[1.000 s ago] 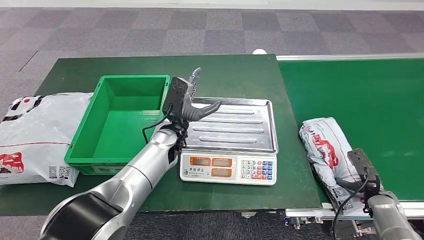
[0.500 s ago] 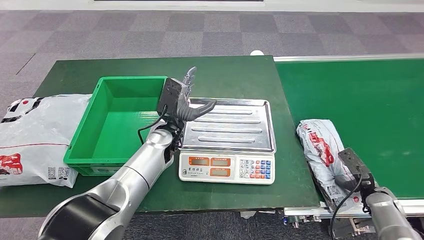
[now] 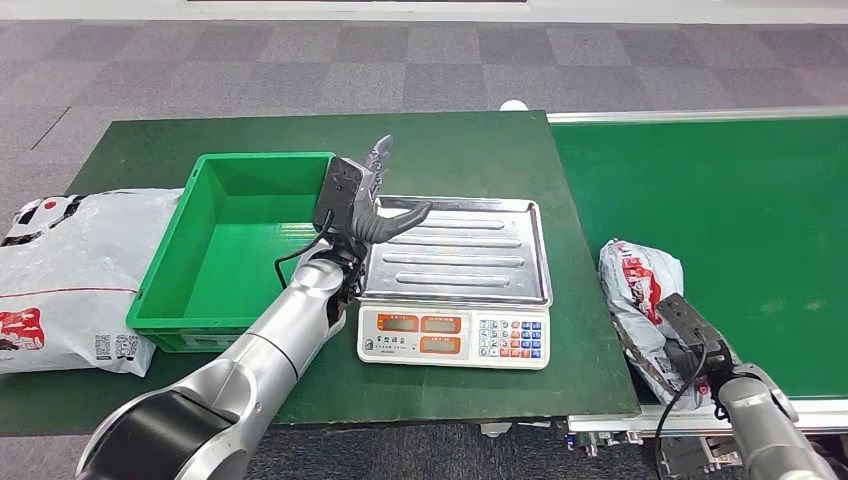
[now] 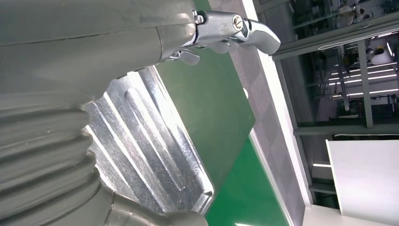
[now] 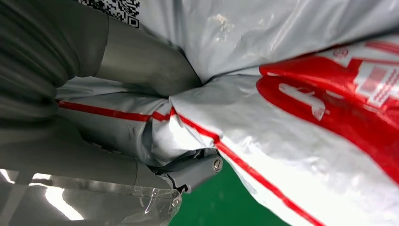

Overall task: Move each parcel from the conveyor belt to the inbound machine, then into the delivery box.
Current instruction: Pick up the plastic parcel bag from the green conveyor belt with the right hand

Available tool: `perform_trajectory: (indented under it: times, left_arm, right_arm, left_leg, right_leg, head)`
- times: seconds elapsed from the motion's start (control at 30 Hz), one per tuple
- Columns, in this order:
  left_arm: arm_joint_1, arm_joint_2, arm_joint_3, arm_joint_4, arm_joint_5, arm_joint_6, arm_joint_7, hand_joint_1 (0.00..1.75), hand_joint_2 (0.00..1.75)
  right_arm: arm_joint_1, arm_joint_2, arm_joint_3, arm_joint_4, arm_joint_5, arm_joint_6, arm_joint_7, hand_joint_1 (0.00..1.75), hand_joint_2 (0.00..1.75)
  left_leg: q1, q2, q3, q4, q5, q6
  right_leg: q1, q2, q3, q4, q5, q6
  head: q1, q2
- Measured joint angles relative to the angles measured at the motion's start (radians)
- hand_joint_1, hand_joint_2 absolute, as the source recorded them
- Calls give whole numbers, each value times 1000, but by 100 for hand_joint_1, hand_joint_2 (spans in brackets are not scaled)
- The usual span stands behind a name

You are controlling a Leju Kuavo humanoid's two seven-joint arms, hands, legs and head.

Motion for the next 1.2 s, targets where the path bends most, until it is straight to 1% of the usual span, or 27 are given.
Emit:
perform_trajectory:
  times: [0.1,0.2,0.3,0.4,0.5,0.77,0.8,0.87,0.93,1.0,1.1,1.2]
  left_arm:
    - [1,2,1,0,0,5,0,0,175]
    - [5,6,8,-4,-1,19,0,0,175]
    - [11,7,18,-7,-8,27,2,0,175]
    - [11,7,24,-8,-14,31,4,0,175]
    - [11,7,27,-8,-16,32,4,0,175]
    - [11,7,32,-8,-18,32,4,0,175]
    - [11,7,33,-8,-18,32,4,0,175]
    - [11,7,33,-8,-21,32,4,0,175]
    - [11,6,33,-8,-26,32,4,0,175]
    - [11,5,33,-7,-31,32,4,0,175]
    - [12,1,33,-7,-37,32,3,0,175]
    - [12,-2,33,-6,-39,32,1,0,175]
  right_arm:
    - [-2,1,9,-6,5,-38,-4,175,175]
    - [-2,9,11,-32,-18,-137,-41,175,175]
    - [6,27,9,-112,-69,-222,-78,175,175]
    - [17,38,6,-202,-95,-239,-76,175,175]
    - [30,43,4,-256,-101,-239,-70,175,175]
    - [46,50,3,-316,-104,-245,-74,175,175]
    - [49,50,3,-322,-105,-259,-84,175,175]
    - [66,52,1,-356,-108,-317,-110,175,175]
    - [96,56,-5,-427,-109,-383,-119,175,175]
    - [132,60,-13,-510,-115,-422,-119,175,175]
    - [187,67,-26,-623,-154,-438,-134,175,175]
    - [230,68,-33,-713,-203,-420,-151,175,175]
  left_leg:
    - [0,0,-1,0,0,0]
    - [-1,-1,-1,0,1,0]
    - [-1,-1,-1,0,2,0]
    - [-1,-3,-2,0,2,0]
    - [-1,-5,-3,0,2,0]
    - [-1,-5,-4,0,1,0]
    - [-1,-5,-4,0,1,0]
    - [-1,-6,-4,0,1,0]
    - [-1,-7,-4,0,1,0]
    - [-1,-7,-5,0,1,0]
    - [-1,-7,-5,0,1,1]
    - [-2,-7,-5,0,0,1]
  right_leg:
    - [-1,0,0,0,0,0]
    - [-1,-1,0,0,0,0]
    - [-1,-1,-1,0,0,0]
    - [-1,-3,-1,0,0,0]
    - [-1,-4,-1,0,-1,0]
    - [-2,-4,-2,0,-2,1]
    - [-2,-5,-2,0,-2,1]
    - [-2,-5,-2,0,-2,1]
    - [-2,-6,-2,0,-2,1]
    - [-2,-6,-2,0,-2,1]
    - [-2,-6,-3,0,-3,1]
    - [-2,-6,-3,0,-4,1]
  head:
    - [0,0]
    - [0,0]
    - [0,0]
    - [0,0]
    - [0,0]
    - [0,0]
    - [0,0]
    - [0,0]
    - [0,0]
    - [0,0]
    - [0,0]
    - [0,0]
